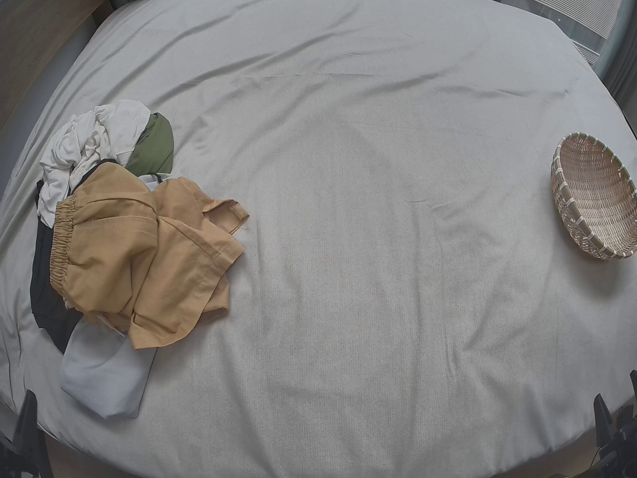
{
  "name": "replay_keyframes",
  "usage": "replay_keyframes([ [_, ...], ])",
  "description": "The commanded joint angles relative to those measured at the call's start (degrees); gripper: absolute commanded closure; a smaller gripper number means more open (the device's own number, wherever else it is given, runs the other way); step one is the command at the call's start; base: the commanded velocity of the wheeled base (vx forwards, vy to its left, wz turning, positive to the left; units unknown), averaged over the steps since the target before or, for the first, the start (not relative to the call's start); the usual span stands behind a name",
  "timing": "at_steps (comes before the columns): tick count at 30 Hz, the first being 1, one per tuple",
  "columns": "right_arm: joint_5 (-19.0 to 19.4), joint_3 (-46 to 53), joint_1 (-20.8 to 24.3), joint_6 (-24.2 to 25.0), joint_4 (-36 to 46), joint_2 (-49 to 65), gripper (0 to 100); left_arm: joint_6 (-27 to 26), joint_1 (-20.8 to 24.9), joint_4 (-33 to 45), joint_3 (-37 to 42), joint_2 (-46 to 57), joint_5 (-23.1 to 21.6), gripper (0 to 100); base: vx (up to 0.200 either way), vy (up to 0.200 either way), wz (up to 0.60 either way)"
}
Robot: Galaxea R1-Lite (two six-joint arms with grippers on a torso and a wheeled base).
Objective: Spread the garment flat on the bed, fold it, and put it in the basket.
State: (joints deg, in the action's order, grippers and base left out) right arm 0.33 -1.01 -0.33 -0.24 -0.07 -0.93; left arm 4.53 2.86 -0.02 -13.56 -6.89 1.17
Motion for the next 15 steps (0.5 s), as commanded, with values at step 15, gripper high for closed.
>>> replay_keyframes([
  [15,0.02,1.01,-0.02,-0.11,-0.01,0.93,0,13.83,1.71,-7.97,-21.34,-43.91,-2.49,0,0.000,0.000,0.00],
])
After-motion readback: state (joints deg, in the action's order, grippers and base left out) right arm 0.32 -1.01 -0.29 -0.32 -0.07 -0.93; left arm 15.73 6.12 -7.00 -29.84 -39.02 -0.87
